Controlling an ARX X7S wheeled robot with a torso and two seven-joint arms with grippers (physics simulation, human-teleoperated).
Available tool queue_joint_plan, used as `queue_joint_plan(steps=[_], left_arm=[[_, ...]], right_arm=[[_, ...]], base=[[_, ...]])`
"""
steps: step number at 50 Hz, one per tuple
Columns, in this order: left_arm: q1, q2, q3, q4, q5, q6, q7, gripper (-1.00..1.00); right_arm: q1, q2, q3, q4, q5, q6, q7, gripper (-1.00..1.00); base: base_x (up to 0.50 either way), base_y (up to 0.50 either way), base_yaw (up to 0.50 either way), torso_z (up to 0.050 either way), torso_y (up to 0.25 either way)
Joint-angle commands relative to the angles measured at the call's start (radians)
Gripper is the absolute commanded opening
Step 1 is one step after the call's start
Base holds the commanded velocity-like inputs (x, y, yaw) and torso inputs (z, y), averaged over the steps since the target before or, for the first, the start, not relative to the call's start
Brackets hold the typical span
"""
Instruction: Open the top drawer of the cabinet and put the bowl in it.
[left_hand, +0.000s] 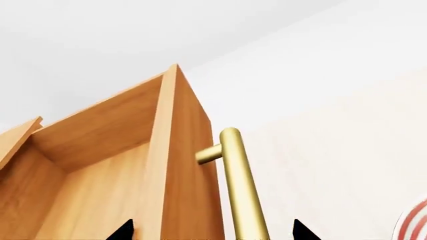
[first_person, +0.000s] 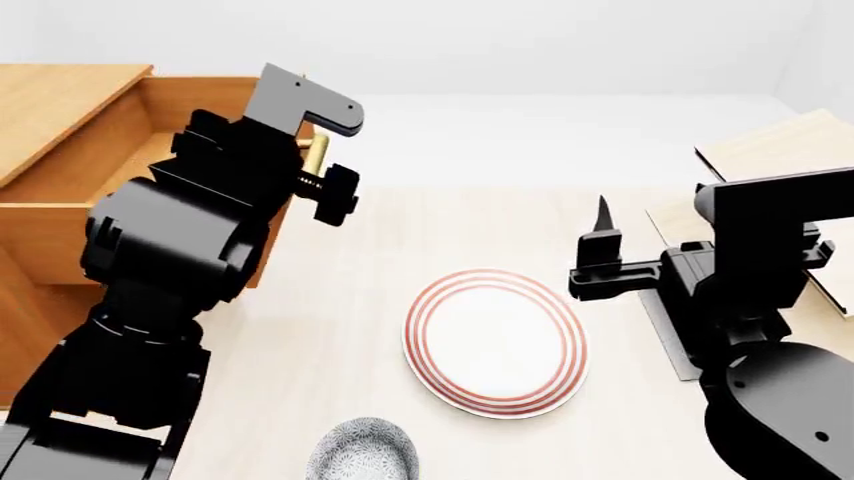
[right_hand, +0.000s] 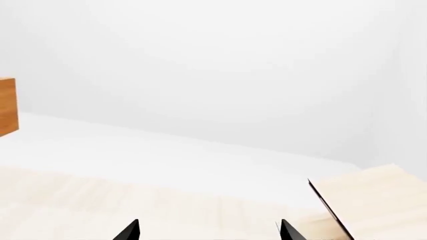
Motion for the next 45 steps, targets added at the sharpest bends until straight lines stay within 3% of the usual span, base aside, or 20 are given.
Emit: queue_joint_plan(steps=[1,15,37,45], left_arm=[[0.050,0.038,0.029,0.017,-0.141,-0.011,0.059,1.00],[0.047,0.040,0.024,0.024,-0.154,-0.011,0.057,1.00],[-0.167,-0.009,-0.110,0.076,-0.170,-0.059,0.036,1.00],[-0.188,-0.030,-0.138,0.181,-0.196,-0.130,0.033,1.00]], right_arm=[[-0.011,0.004,-0.002,0.008,-0.005,-0.017,-0.004,1.00],[-0.023,0.008,-0.002,0.010,-0.006,-0.029,-0.003,1.00],[-0.022,0.013,-0.001,0.009,0.003,-0.035,0.002,1.00],[-0.014,0.016,0.009,-0.006,0.024,-0.018,0.016,1.00]], base=[[0.00,0.00,0.00,0.000,0.000],[0.00,0.00,0.00,0.000,0.000],[0.00,0.00,0.00,0.000,0.000],[0.00,0.00,0.00,0.000,0.000]])
